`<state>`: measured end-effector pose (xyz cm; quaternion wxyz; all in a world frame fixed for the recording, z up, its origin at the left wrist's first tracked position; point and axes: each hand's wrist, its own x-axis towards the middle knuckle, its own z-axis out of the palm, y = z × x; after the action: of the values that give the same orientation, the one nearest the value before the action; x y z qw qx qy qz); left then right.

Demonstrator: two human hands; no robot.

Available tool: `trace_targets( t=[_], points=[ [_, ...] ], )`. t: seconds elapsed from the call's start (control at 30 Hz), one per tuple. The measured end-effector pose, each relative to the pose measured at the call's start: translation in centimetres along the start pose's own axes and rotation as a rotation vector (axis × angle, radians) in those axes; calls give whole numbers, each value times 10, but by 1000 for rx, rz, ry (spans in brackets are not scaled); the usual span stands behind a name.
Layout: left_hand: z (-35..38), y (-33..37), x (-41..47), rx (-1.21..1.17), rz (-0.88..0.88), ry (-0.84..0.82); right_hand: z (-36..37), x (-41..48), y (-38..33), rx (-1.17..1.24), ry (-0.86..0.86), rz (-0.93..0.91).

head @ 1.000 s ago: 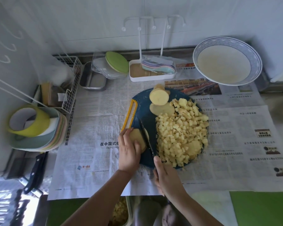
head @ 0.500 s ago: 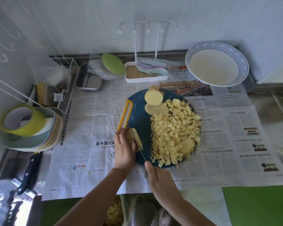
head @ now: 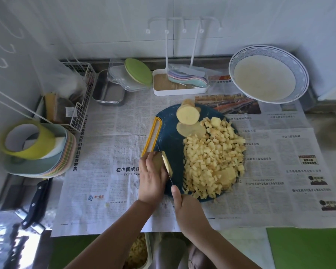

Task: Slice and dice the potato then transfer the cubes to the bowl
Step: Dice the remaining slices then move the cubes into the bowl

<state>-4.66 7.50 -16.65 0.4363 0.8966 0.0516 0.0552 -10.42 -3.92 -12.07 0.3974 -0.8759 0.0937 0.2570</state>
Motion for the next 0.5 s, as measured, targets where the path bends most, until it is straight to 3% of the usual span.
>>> trace_targets(
  t=[0.1,0.27,0.33,0.5],
  points=[
    [0,0,0,-29,-5,15,-1,3,1,90,-22,-2],
    [-1,-1,0,-90,27,60,-31,6,11,636,-275,225],
    [-1,-1,0,-105,18,73,-35,4,13,663,-297,228],
    [-1,1,1,-84,2,86,-20,-6,18,439,-110,4]
  ],
)
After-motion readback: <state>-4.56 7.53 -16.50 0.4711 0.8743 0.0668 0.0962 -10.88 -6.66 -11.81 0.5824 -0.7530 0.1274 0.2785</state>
